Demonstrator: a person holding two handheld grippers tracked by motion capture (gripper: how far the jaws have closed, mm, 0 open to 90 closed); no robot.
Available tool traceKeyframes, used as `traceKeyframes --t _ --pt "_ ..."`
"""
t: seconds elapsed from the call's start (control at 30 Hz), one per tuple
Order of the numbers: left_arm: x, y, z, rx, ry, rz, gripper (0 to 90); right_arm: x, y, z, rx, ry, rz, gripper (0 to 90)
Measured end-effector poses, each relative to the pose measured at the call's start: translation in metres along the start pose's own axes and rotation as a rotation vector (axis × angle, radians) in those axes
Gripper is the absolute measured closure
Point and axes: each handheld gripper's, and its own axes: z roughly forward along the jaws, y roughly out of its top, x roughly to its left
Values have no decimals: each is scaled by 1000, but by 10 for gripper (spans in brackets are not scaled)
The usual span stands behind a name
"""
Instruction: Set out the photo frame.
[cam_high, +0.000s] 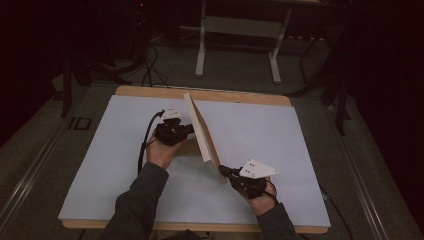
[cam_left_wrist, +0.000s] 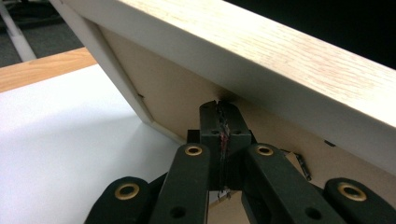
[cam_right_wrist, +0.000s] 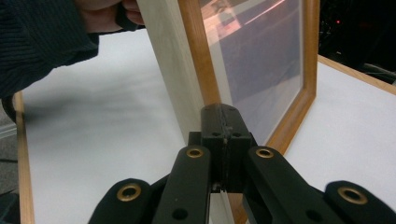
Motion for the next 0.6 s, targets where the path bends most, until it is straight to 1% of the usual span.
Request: traceKeyframes --t 0.1,0.17,0.23,0.4,0.6 --pt "1 3 3 11 -1 -11 900 2 1 2 2 7 -10 900" --pt "3 6 6 15 -5 -10 900 5 3 5 3 13 -14 900" --pt "5 7 8 14 -15 -15 900 8 5 9 4 20 -26 900" --pt "9 8 13 21 -24 -11 900 11 9 16 5 23 -24 900" --pt "14 9 18 19 -42 -16 900 12 13 22 1 32 -23 900"
